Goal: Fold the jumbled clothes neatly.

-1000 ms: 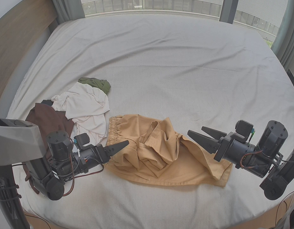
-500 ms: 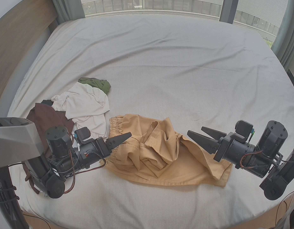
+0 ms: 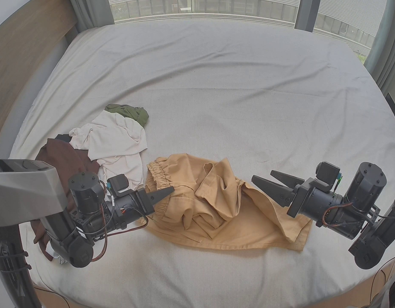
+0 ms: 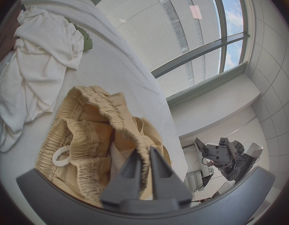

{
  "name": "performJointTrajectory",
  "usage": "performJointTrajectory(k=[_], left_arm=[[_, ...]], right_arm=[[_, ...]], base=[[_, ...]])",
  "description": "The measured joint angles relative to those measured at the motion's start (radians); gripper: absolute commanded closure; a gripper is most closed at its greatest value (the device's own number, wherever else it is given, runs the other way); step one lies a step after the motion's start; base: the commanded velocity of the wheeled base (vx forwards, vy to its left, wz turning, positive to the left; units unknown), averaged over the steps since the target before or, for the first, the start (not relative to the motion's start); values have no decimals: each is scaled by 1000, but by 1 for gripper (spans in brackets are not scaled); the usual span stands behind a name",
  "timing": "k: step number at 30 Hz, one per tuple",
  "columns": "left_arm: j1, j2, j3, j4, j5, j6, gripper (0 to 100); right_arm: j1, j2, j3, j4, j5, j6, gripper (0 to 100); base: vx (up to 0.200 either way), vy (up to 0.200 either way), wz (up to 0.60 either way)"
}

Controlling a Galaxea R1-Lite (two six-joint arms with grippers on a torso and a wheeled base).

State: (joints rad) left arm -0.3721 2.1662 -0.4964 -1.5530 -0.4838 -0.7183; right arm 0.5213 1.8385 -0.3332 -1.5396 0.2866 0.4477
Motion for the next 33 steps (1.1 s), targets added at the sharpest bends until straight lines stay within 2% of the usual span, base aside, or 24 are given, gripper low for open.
performJointTrajectory(k=[6,7,24,25,33], left_arm=[[3,6,-1,0,2,2,100],[6,6,0,0,2,2,0],[-29,9,32,0,2,2,0],[-30,10,32,0,2,3,100],[-28,10,39,0,2,4,100]], right_arm=[[0,0,0,0,0,0,0],[0,0,0,0,0,0,0],[0,0,0,0,0,0,0],[0,0,0,0,0,0,0],[1,1,0,0,1,0,0]], base=[[0,0,0],[0,0,0],[0,0,0],[0,0,0],[0,0,0]])
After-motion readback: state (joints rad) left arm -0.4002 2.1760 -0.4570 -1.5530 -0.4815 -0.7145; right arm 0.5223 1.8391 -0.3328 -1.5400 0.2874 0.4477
